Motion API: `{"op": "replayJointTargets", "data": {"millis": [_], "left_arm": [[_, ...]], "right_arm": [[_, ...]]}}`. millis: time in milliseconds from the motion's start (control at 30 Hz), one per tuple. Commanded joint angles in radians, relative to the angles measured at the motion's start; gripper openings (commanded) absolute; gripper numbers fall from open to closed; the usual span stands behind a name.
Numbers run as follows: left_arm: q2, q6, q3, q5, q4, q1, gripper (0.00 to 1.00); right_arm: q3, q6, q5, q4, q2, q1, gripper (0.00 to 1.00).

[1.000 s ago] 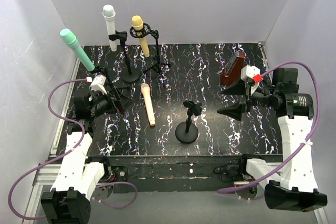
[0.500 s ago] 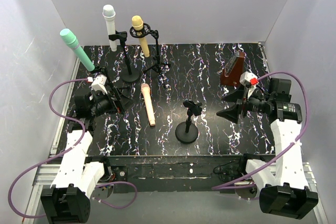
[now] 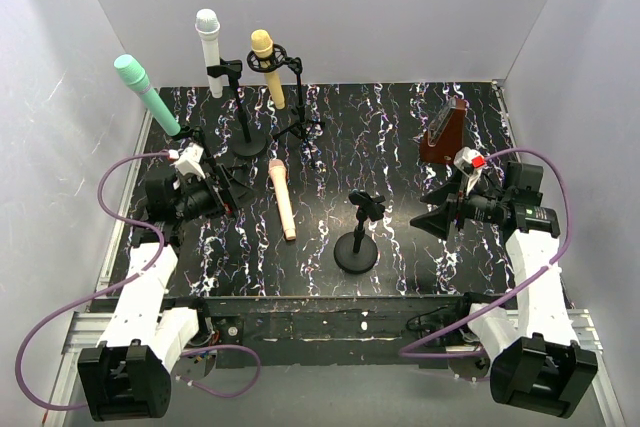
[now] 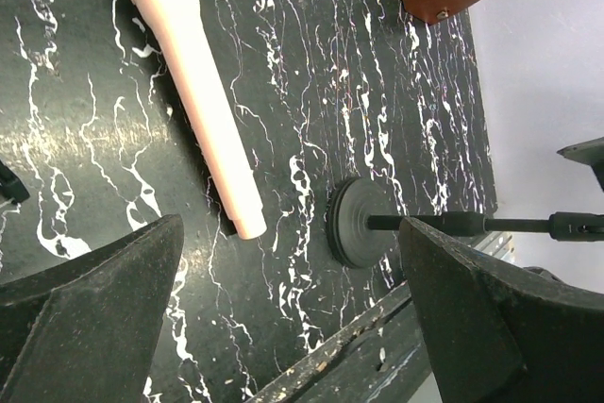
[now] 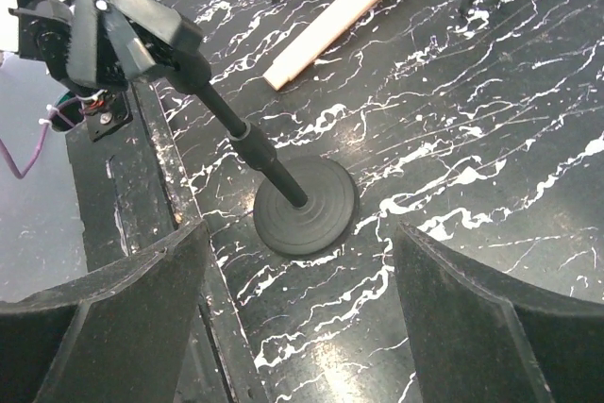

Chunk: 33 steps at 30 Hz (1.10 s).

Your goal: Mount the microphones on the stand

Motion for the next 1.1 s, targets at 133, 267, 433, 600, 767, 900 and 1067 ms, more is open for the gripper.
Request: {"op": "replayJointTargets", "data": {"millis": [133, 267, 433, 600, 767, 900, 1067], "left_arm": [[-0.007, -0.075, -0.018, -0.041, 0.0, -0.08, 0.98], [0.011, -0.061, 0.013, -0.168, -0.05, -0.191, 0.98], [0.081, -0.051, 0.077, -0.413, -0.11, -0.391, 0.98], [0.17, -0.057, 0.149, -0.574, -0.149, -0.521, 0.98], [0.249, -0.058, 0.209, -0.704, -0.19, -0.613, 0.98], [0.284, -0.078, 0.222, -0.755, -0.195, -0.649, 0.98], [0.318, -0.106, 0.217, -0.786, -0.182, -0.653, 0.98]], "right_arm": [[-0.032, 0.011, -0.039, 0.069, 0.01, -0.048, 0.85], [-0.035, 0.006, -0.05, 0.067, 0.014, -0.059, 0.85], [-0.031, -0.003, -0.05, 0.061, 0.019, -0.06, 0.85], [-0.029, -0.008, -0.047, 0.052, 0.016, -0.062, 0.85], [-0.029, -0.014, -0.047, 0.05, 0.016, -0.063, 0.85], [-0.029, -0.015, -0.045, 0.047, 0.016, -0.063, 0.85], [-0.031, -0.02, -0.045, 0.046, 0.019, -0.063, 0.85]]}}
